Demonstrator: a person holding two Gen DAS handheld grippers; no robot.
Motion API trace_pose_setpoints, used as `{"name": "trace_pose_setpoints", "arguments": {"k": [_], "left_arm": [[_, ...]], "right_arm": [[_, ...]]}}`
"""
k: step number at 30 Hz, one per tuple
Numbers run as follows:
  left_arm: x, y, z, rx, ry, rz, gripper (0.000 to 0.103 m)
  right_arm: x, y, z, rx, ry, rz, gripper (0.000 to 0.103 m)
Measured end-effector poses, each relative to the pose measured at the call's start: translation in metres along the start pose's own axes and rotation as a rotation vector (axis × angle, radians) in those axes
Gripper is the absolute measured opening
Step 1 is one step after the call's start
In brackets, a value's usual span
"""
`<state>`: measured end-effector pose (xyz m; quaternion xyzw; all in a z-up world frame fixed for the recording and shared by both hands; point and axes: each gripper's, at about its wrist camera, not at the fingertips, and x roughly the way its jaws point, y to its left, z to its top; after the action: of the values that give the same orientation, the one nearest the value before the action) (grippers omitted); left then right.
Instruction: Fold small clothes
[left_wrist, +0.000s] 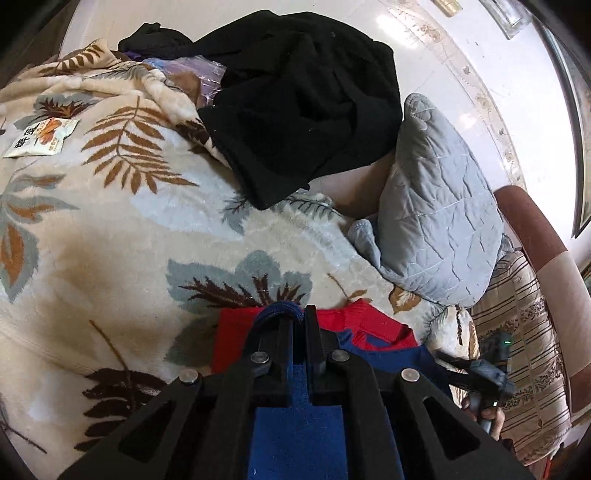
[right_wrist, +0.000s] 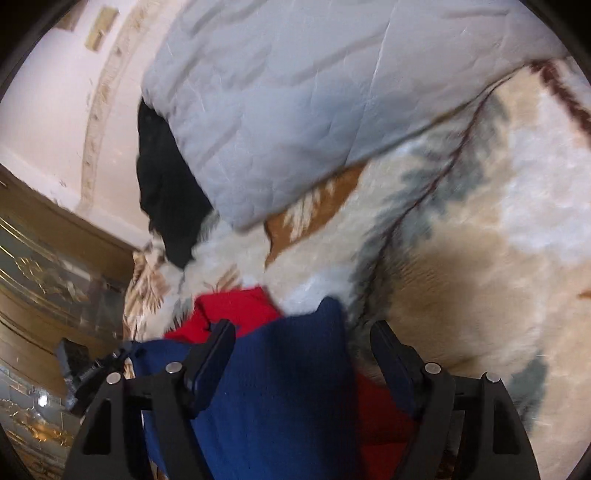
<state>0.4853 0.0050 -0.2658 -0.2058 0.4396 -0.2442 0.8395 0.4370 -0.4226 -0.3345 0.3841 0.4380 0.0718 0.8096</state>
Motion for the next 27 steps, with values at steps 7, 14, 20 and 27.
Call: {"name": "trace_pose_setpoints", "arguments": {"k": [7, 14, 20, 27], "left_arm": [[-0.003, -0.008, 0.009, 0.002, -0.004, -0.022, 0.005], [0.036, -0.009, 0.021, 0.028, 0.038, 0.065, 0.005], [0.053, 0.021, 0.007, -0.089, 0.091, 0.069, 0.005], [-0.042, 0.002, -0.007, -0.089, -0.119, 0.147, 0.062]], "right_arm": [[-0.002, 0.027, -0.003, -0.137, -0.048, -0.16, 0.008], [-0.052, 0.01, 0.003, -0.066, -0.274, -0.199, 0.007], [-0.036, -0.034, 0.003, 0.116, -0.218, -0.124, 0.011], [-0.052, -0.002, -0.024, 0.017, -0.13, -0.1, 0.032]]}}
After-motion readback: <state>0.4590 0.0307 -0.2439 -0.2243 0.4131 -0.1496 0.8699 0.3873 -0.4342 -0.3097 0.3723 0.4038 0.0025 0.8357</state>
